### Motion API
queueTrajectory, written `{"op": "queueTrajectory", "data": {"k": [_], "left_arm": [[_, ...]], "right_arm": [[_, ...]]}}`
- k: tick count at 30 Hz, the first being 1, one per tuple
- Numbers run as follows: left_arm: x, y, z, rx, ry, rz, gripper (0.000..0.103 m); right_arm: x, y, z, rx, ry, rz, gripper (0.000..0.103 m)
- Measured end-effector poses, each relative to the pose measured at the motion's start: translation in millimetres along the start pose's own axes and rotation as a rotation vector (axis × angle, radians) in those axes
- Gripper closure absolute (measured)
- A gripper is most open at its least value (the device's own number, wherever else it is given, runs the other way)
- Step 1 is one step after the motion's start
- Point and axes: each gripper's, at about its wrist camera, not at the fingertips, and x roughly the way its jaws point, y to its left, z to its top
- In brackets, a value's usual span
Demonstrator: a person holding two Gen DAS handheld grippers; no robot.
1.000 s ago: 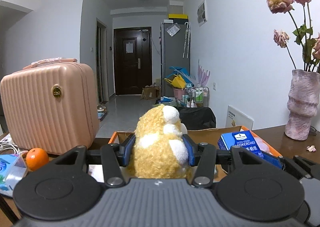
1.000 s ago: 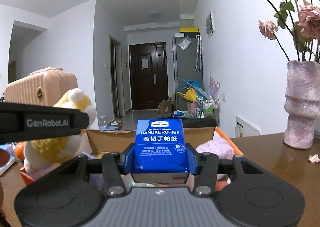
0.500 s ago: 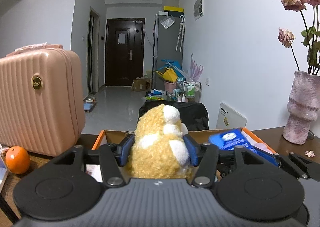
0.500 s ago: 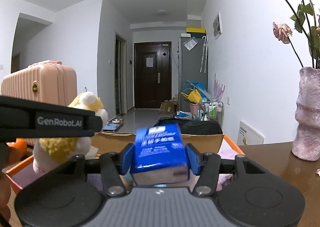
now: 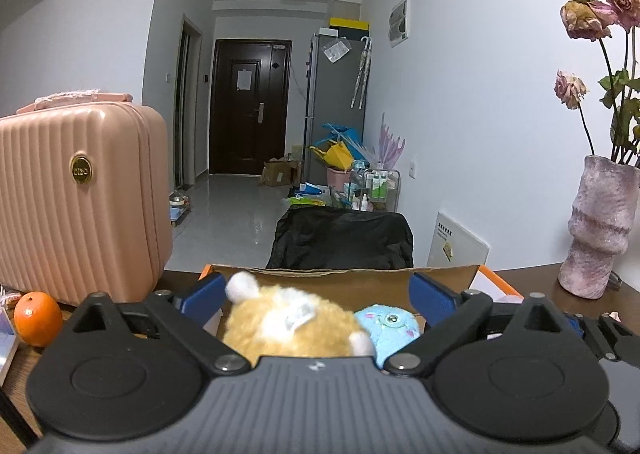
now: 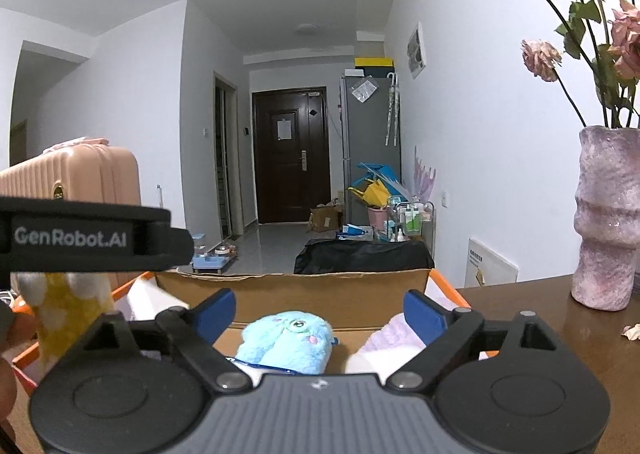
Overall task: Organize soft objects
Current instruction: 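Open both grippers to drop the alpaca and tissue pack into the box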
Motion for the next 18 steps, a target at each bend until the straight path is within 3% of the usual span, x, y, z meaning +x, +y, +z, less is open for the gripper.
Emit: {"op": "queueTrajectory", "data": {"k": [18], "left_arm": [[12, -2, -1, -0.003, 0.023, -0.017, 0.0]], "right_arm": [[-10, -10, 3, 0.028, -0.007, -0.028, 0.008]]}}
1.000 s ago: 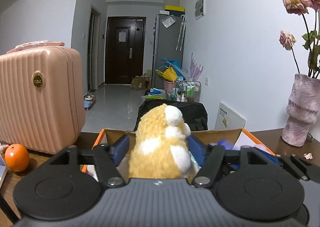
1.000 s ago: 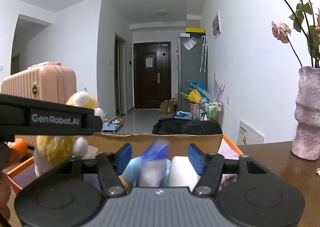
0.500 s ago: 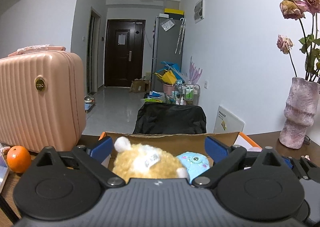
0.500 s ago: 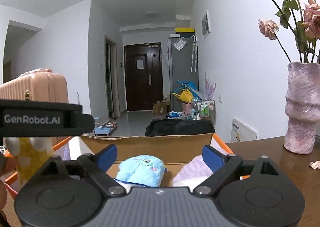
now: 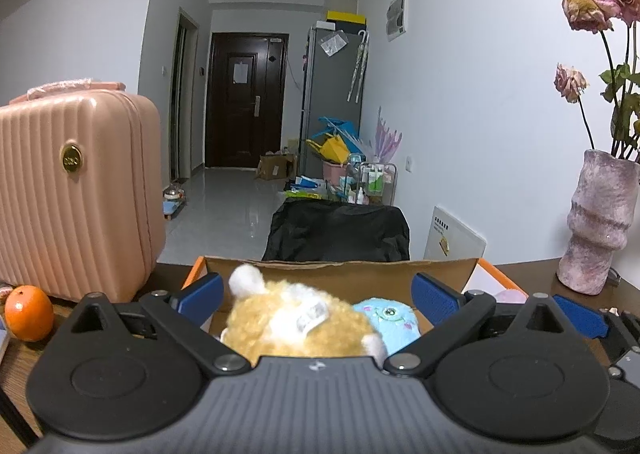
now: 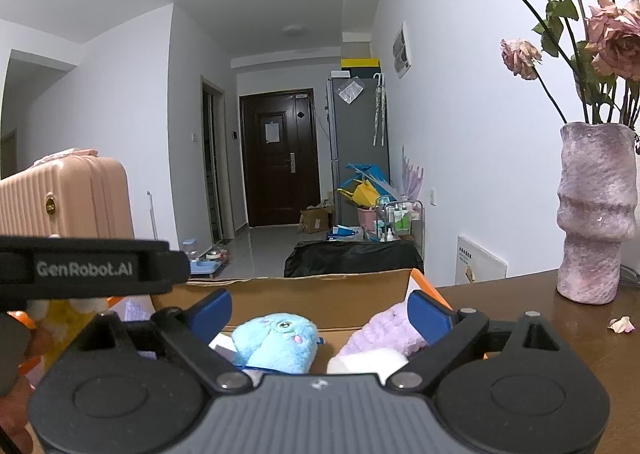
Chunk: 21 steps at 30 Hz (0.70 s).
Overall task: Organize soft objects
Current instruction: 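Open both grippers to drop the alpaca and tissue pack into the box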
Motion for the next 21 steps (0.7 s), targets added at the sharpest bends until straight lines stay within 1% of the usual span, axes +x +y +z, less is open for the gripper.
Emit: {"op": "queueTrajectory", "data": {"k": [6, 10, 21], "left_arm": [[-2, 0, -1, -0.003, -0.003, 0.006, 0.0], [-12, -1, 3, -0.014, -0.021, 0.009, 0.0], [-43, -1, 3, -0.023, -0.046, 0.01, 0.0]], "right_arm": [[-6, -6, 0, 0.004, 0.003, -0.009, 0.007], [-14, -11, 1, 0.009, -0.007, -0.015, 0.002], [-38, -20, -1, 0.012, -0.012, -0.017, 0.001]]}}
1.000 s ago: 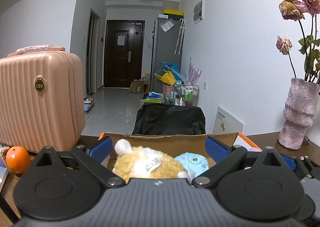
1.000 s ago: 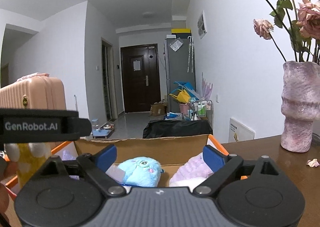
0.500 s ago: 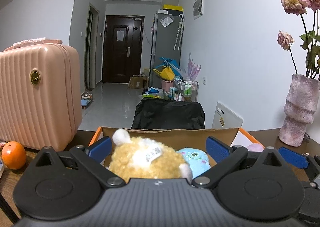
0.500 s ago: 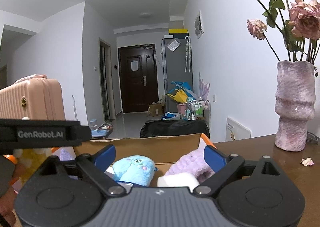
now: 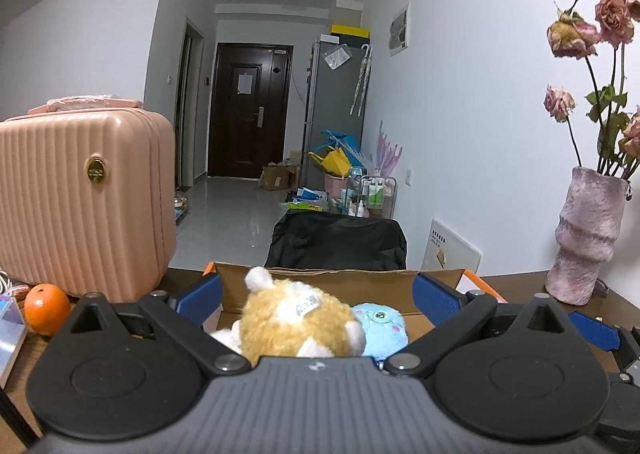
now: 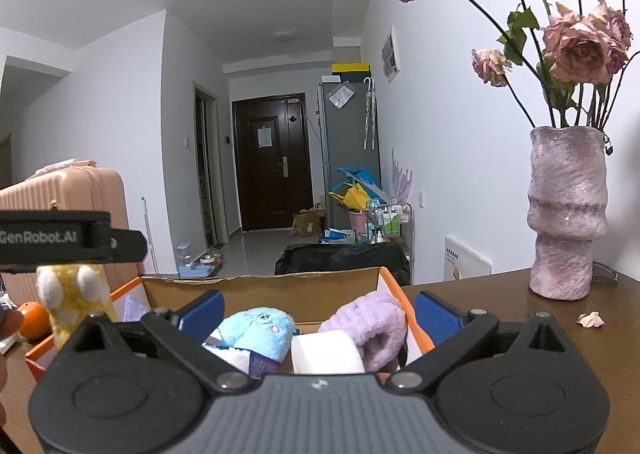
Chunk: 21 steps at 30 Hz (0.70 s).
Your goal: Organize soft objects
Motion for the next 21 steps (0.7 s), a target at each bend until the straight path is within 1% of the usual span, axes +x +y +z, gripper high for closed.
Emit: {"op": "queueTrajectory", "data": {"k": [9, 14, 21], "left_arm": [[-33, 6, -3, -0.011, -0.016, 0.011, 0.0], [-56, 8, -7, -0.012, -0.012, 0.019, 0.0], [-97, 10, -11, 0.005, -0.01, 0.031, 0.0]], "right_arm": [[-29, -4, 0, -0.005, -0.005, 0.013, 0.0], [-55, -6, 0, 0.0, 0.002, 0.028, 0.0], [-98, -4, 2, -0.014, 0.006, 0.038, 0.0]]}}
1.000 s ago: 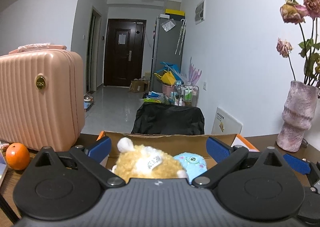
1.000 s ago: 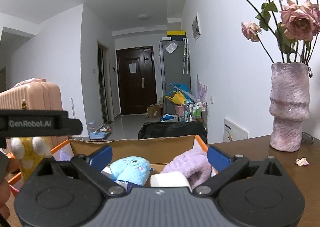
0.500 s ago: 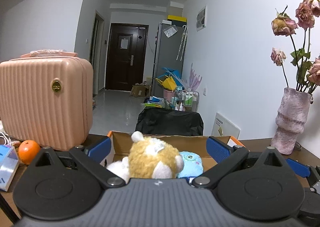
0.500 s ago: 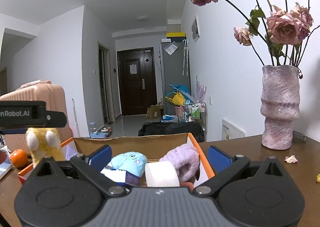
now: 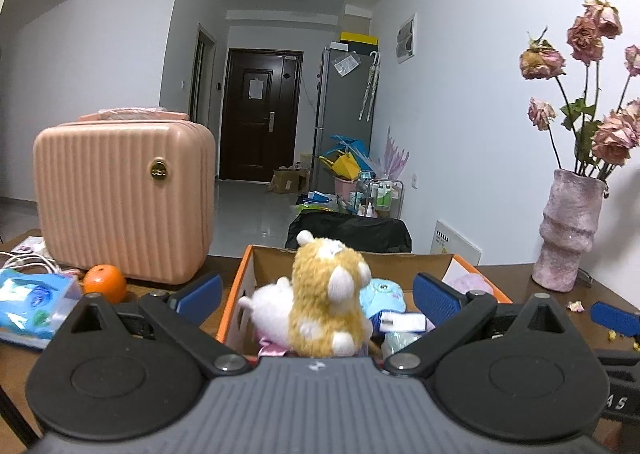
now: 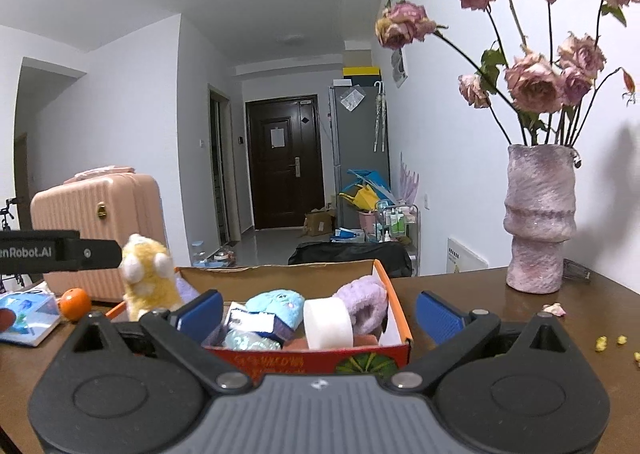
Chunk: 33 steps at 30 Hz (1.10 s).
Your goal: Organize soft objects
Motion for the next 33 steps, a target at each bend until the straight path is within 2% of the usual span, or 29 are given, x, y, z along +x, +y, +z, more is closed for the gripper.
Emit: {"op": "queueTrajectory", "data": {"k": [16, 26, 33], "left_arm": [[-122, -9, -20, 0.068, -0.038, -0.014, 0.0], [-189, -7, -50, 0.088, 0.006, -0.04, 0.0], [-228, 0, -70, 0.095, 0.008, -0.017, 0.0]], "right_arm": [[-116, 11, 0, -0.023, 0.02, 0.018, 0.0], [-185, 20, -12, -0.063, 0.045, 0.021, 0.0], [-230, 31, -24, -0.087, 0.048, 0.044, 0.0]]}}
